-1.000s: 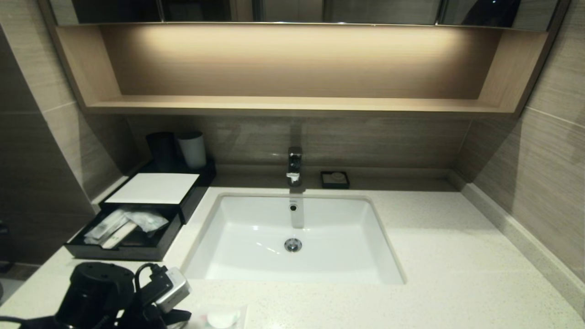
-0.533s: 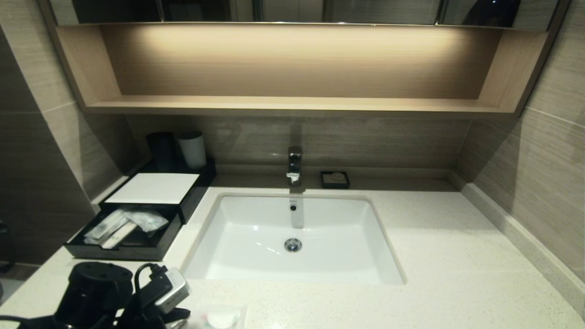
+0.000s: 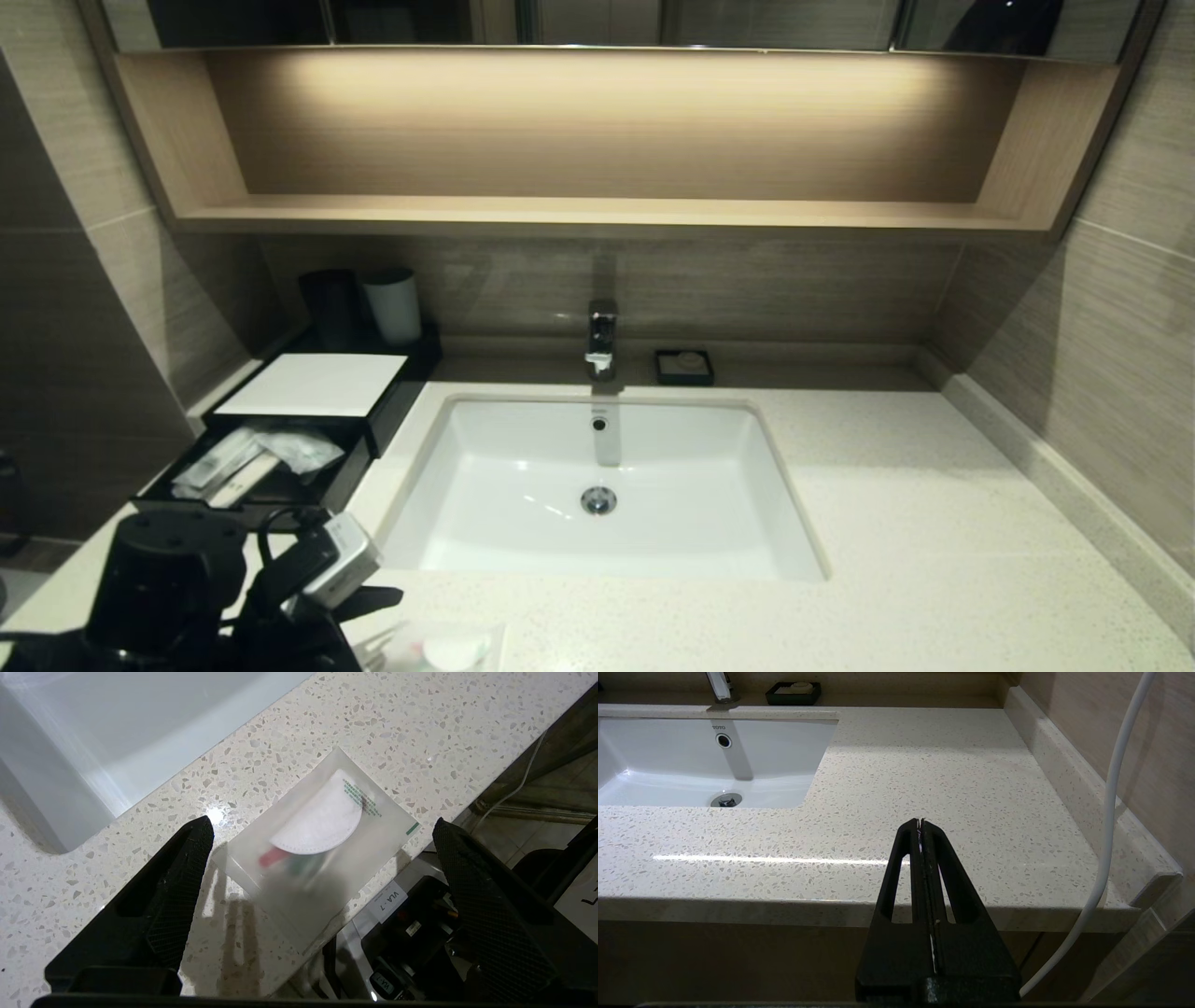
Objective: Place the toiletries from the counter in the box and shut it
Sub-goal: Pick up the bathroom toiletry
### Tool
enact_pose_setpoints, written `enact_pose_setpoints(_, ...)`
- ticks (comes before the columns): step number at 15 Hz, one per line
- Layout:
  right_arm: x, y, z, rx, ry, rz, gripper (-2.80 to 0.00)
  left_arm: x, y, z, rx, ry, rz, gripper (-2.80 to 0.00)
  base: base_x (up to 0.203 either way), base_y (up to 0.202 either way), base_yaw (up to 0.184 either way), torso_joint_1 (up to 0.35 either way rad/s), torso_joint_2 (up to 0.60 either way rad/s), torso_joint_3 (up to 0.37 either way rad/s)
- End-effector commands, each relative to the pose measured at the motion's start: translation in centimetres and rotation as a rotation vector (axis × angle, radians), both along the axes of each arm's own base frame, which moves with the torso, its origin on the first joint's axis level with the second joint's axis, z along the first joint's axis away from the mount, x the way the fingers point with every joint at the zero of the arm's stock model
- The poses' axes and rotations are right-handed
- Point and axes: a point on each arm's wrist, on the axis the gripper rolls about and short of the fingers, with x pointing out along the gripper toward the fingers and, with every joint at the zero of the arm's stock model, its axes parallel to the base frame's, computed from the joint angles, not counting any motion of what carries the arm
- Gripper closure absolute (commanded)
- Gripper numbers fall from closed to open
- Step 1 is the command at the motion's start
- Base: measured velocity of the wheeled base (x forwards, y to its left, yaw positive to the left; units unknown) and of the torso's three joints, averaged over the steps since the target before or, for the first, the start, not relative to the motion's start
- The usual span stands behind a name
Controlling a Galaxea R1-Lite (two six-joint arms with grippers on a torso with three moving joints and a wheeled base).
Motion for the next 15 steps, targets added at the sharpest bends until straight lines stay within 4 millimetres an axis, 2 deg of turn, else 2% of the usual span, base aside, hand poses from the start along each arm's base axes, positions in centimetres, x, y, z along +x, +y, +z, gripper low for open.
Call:
enact_pose_setpoints(1, 0.0, 0.0, 0.0, -0.001, 0.001, 0.000, 0.00, 0.6, -0.3, 0.5, -0.012, -0.024, -0.005, -2.80, 0.000, 0.000, 0.000, 0.000, 0.00, 0.000)
enact_pose_setpoints(4, 0.0, 0.0, 0.0, 0.001, 0.001, 0.000, 0.00, 0.5, -0.4, 0.7, -0.019, -0.027, -0.018, -2.80, 0.000, 0.000, 0.000, 0.000, 0.00, 0.000)
enact_pose_setpoints(15, 0.0, 0.0, 0.0, -0.001, 0.001, 0.000, 0.00, -0.3, 0.0, -1.2, 0.024, 0.096, -0.018, -2.80, 0.000, 0.000, 0.000, 0.000, 0.00, 0.000)
